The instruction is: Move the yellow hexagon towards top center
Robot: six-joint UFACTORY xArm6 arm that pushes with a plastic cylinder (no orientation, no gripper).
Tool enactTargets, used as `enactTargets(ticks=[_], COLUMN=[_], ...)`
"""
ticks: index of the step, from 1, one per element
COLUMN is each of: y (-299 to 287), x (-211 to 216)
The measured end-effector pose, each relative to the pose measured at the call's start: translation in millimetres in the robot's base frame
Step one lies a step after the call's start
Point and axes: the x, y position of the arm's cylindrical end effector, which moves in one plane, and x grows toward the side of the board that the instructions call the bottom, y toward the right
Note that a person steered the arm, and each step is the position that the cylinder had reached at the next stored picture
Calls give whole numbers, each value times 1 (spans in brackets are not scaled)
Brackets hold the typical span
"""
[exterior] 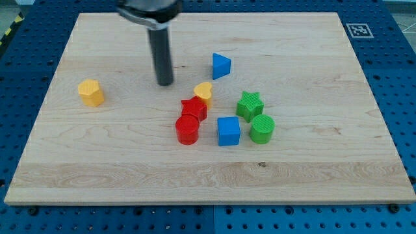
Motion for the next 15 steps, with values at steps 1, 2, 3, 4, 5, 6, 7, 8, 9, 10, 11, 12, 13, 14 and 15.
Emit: enactTargets(ticks=[1, 2, 3, 4, 5, 6, 7, 8, 9, 10, 11, 12, 13, 14, 15], y=[-29, -34, -89, -163, -197, -196, -191, -177, -148, -113, -104, -104, -116, -135, -133], x=[-21, -59, -56, -30, -5, 12, 18, 21, 45, 80, 70, 53, 41, 27, 2])
